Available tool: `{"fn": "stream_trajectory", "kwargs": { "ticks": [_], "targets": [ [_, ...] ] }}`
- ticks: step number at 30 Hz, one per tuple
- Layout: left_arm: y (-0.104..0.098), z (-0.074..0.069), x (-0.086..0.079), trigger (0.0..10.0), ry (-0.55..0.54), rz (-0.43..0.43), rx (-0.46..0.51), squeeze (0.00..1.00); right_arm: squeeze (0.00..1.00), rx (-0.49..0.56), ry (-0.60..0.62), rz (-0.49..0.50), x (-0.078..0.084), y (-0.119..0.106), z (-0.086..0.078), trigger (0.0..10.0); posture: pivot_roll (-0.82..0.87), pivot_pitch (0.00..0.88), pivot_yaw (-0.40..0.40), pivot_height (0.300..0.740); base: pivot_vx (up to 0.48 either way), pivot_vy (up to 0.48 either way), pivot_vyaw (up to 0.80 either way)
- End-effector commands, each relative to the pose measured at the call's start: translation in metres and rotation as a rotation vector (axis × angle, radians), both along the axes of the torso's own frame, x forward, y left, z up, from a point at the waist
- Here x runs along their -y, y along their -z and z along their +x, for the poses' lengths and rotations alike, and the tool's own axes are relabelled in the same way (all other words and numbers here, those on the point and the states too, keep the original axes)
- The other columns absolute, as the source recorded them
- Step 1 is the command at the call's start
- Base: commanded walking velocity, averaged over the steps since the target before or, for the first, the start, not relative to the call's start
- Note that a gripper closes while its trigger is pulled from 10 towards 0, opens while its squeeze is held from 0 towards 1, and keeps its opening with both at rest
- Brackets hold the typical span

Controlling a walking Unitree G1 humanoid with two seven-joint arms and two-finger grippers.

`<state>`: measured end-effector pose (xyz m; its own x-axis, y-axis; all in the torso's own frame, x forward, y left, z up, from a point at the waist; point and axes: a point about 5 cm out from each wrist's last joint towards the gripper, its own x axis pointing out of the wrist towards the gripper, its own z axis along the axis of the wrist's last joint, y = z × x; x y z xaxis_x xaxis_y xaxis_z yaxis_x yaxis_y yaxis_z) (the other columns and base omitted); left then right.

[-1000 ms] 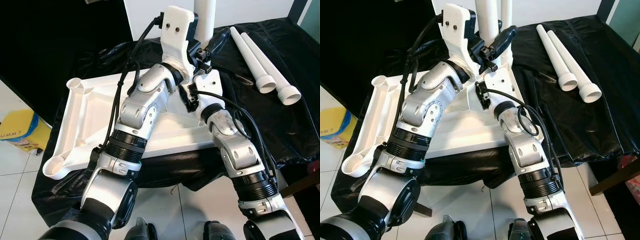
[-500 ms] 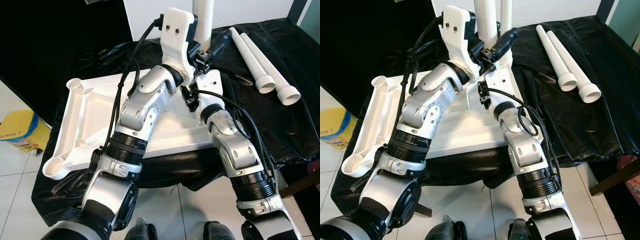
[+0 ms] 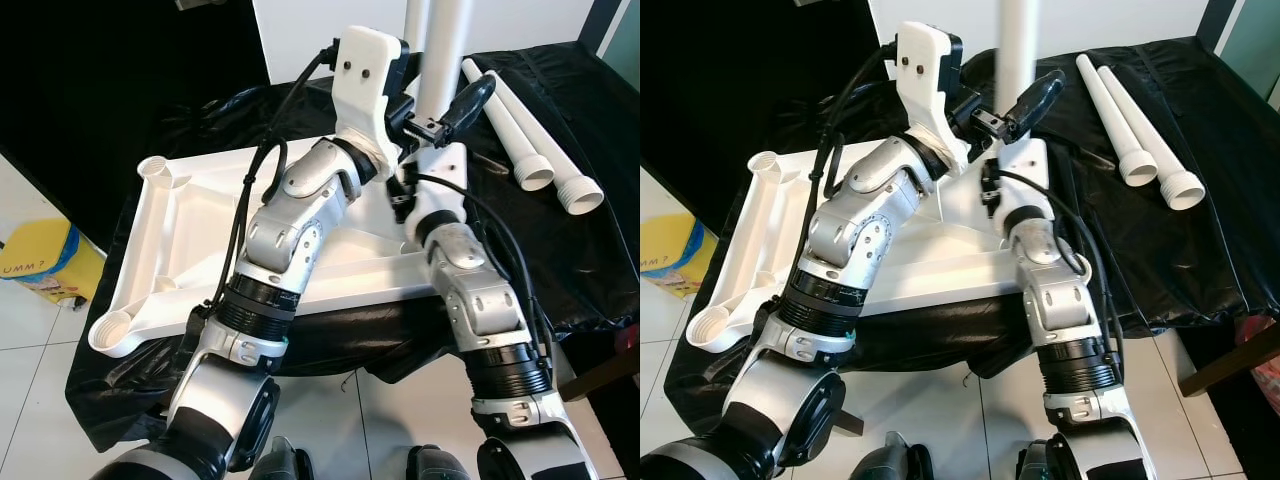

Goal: Building children table

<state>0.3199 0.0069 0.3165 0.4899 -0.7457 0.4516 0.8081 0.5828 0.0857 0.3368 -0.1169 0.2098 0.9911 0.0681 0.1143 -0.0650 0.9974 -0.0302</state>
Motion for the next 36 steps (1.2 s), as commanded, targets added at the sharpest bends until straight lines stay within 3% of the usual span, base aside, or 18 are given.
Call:
{"fn": "stream_trajectory", "kwargs": {
  "ticks": [1,14,19,24,26,30,36],
  "targets": [
    [0.002,0.003,-0.009,10.0,-0.043,-0.018,-0.010,0.00,0.00,-0.020,0.022,0.030,0.002,0.003,-0.001,10.0,-0.15,0.043,0.074,0.740,0.000,0.000,0.00],
    [0.010,-0.002,-0.022,10.0,-0.053,-0.040,-0.020,0.00,0.00,0.031,0.116,0.061,0.025,0.003,-0.007,10.0,-0.15,0.053,0.073,0.740,0.000,0.000,0.00],
    [0.023,-0.001,-0.026,10.0,-0.093,-0.021,-0.040,0.00,0.00,0.069,0.125,0.053,0.033,0.003,-0.015,10.0,-0.15,0.066,0.079,0.740,0.000,0.000,0.00],
    [0.050,-0.001,-0.028,10.0,-0.138,0.041,-0.089,0.00,0.00,0.094,0.143,0.014,0.042,0.009,-0.025,10.0,-0.16,0.082,0.086,0.740,0.000,0.000,0.00],
    [0.050,-0.001,-0.028,10.0,-0.138,0.041,-0.089,0.00,0.00,0.094,0.143,0.014,0.042,0.009,-0.025,10.0,-0.16,0.082,0.086,0.740,0.000,0.000,0.00],
    [0.070,-0.010,-0.025,10.0,-0.127,0.089,-0.113,0.00,0.00,0.107,0.199,-0.016,0.051,0.014,-0.033,10.0,-0.15,0.091,0.090,0.740,0.000,0.000,0.00],
    [0.080,-0.016,-0.024,10.0,-0.114,0.117,-0.123,0.00,0.00,0.094,0.206,-0.006,0.054,0.020,-0.040,10.0,-0.15,0.096,0.091,0.740,0.000,0.000,0.00]
  ]
}}
